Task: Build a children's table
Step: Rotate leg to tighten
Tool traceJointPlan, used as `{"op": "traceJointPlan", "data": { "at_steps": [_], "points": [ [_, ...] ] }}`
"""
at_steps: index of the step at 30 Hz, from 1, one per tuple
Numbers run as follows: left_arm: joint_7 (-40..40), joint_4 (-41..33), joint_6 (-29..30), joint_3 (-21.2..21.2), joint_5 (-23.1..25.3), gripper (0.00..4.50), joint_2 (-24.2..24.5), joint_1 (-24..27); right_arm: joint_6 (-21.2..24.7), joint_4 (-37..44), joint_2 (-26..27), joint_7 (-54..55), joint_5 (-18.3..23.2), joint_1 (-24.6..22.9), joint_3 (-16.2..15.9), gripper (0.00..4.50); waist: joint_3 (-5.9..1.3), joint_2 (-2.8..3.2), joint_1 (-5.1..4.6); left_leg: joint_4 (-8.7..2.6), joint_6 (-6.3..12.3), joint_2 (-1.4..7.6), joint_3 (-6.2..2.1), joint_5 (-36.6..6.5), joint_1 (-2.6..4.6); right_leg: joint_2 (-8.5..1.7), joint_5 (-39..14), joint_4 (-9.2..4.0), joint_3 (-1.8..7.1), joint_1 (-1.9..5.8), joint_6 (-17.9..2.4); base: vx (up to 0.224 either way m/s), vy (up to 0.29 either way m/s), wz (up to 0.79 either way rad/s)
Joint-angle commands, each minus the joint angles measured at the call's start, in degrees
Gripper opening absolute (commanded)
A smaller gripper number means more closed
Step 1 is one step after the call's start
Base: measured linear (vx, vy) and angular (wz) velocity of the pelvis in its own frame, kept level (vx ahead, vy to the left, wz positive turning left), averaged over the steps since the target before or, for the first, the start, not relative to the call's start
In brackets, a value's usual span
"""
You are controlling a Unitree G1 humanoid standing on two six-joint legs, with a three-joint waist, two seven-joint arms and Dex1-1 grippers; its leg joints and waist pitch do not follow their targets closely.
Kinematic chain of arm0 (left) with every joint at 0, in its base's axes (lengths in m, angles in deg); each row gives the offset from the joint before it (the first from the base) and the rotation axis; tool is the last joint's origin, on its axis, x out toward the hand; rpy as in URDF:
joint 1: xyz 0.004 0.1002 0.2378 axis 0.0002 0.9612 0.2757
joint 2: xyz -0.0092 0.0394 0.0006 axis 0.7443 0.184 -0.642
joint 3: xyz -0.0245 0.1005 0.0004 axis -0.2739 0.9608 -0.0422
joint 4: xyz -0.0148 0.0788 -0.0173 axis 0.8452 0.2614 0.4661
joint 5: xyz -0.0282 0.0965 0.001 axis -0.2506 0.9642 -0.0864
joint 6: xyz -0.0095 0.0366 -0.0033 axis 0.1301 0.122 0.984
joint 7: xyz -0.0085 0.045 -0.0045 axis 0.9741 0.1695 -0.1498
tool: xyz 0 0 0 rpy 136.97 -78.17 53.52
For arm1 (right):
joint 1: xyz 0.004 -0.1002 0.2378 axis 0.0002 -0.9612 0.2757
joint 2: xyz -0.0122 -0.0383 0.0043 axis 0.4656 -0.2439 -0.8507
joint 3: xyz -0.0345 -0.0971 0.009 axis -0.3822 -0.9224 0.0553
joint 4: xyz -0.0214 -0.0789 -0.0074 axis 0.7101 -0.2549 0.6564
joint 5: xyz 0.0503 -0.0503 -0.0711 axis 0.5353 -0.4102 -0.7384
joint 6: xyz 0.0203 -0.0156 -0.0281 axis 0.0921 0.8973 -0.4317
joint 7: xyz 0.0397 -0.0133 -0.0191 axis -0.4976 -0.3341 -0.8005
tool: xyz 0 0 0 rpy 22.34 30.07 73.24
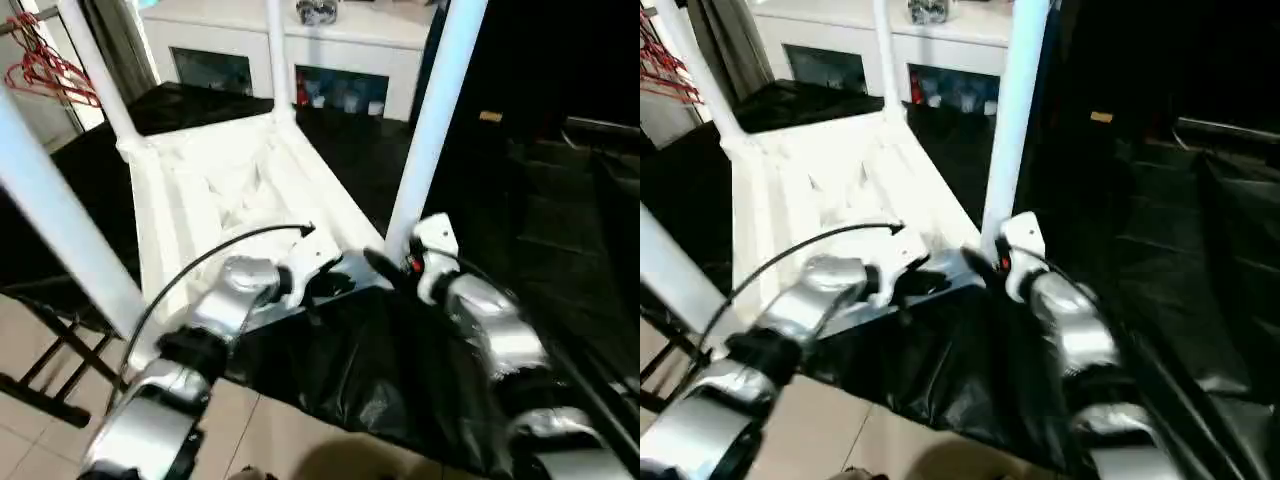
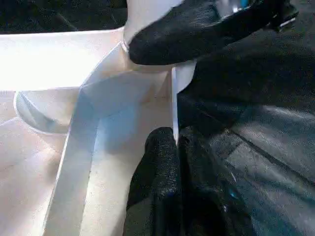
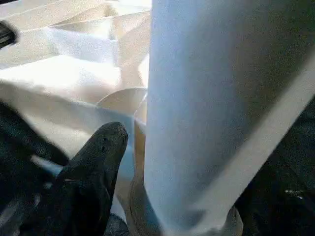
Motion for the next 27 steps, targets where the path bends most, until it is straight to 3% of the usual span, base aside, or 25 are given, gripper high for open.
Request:
{"op": "traceJointPlan", "data": {
  "at_steps": [1,5,8,10,13,15,18,20,24,27],
  "points": [
    [-3.7,-4.3,-3.2,1.0,-3.0,0.0,-0.9,-0.2,-1.2,2.7,0.2,-8.1,1.4,-1.4,-5.6,3.18,-3.94,-1.04,0.51,-4.56,2.49,3.18,-1.38,-17.8,1.07,-3.46,-19.3,-4.0,2.81,2.38,-11.4,0.0,0.0,0.0],
    [-10.9,-7.4,-4.1,1.7,-4.6,0.0,2.0,1.9,-1.6,7.0,-5.0,-16.5,3.2,-3.7,-5.8,3.18,-4.35,-0.83,1.56,-4.1,4.38,3.53,-1.18,-12.9,0.76,-3.12,-13.0,-2.81,2.74,2.72,-12.8,0.026,-0.01,0.0],
    [-14.2,-9.2,-3.7,2.1,-5.4,0.0,3.5,3.0,-0.7,8.9,-7.1,-20.8,4.4,-4.7,-6.1,3.18,-4.73,-0.67,2.02,-3.65,6.13,3.63,-0.97,-8.9,0.84,-2.79,-5.8,-1.71,2.64,2.71,-15.2,0.035,-0.007,0.0],
    [-16.4,-10.3,-3.2,2.6,-5.9,0.0,4.6,3.7,-0.2,9.9,-8.4,-23.4,4.9,-5.1,-6.6,3.18,-4.7,-0.6,2.41,-3.52,6.83,3.64,-0.86,-8.2,0.87,-2.77,-4.6,-1.58,2.65,2.65,-16.0,0.0,0.0,0.0],
    [-18.2,-11.2,-3.0,2.8,-6.0,0.0,5.9,4.3,-0.5,11.4,-10.0,-26.2,5.1,-5.9,-7.2,3.18,-4.47,-0.73,2.73,-3.74,6.12,3.69,-0.87,-10.4,0.98,-2.89,-8.2,-1.93,2.64,2.59,-15.5,0.0,0.0,0.0],
    [-18.6,-11.1,-3.1,2.7,-5.9,0.0,6.4,4.4,-1.0,12.2,-11.3,-27.5,5.0,-6.4,-7.6,3.18,-4.21,-0.73,2.89,-4.05,4.25,3.79,-0.9,-13.5,1.36,-2.97,-13.4,-2.59,2.76,2.35,-14.2,0.0,0.0,0.0],
    [-18.8,-10.9,-3.5,2.5,-5.6,0.0,7.5,4.5,-0.9,14.1,-15.4,-30.3,5.6,-7.9,-6.9,3.18,-4.03,-0.79,2.92,-4.3,2.61,3.82,-0.99,-15.9,1.48,-2.99,-16.7,-2.9,2.96,2.23,-12.8,0.0,0.0,0.0],
    [-19.0,-11.1,-3.5,2.5,-5.6,0.0,7.8,4.6,-0.8,14.4,-16.8,-31.0,5.9,-8.3,-6.2,3.18,-4.05,-0.88,3.1,-4.29,2.48,3.84,-0.91,-16.3,1.64,-3.02,-16.7,-2.97,3.07,2.23,-12.6,0.0,0.0,0.0],
    [-20.2,-11.8,-3.4,2.8,-5.8,0.0,8.2,5.0,-0.6,14.4,-20.2,-32.5,6.7,-9.0,-3.8,3.18,-4.22,-1.07,3.07,-4.05,3.27,3.61,-0.98,-14.5,1.09,-3.14,-15.7,-2.84,2.98,2.63,-12.6,0.0,0.0,0.0],
    [-21.1,-12.1,-4.5,3.3,-5.9,0.0,8.4,5.1,0.0,14.2,-23.9,-33.1,8.8,-9.2,0.0,3.18,-4.37,-0.88,3.13,-3.81,4.12,3.6,-0.95,-12.9,1.09,-2.97,-13.6,-2.66,2.93,2.7,-13.1,0.0,0.0,0.0]
  ]
}}
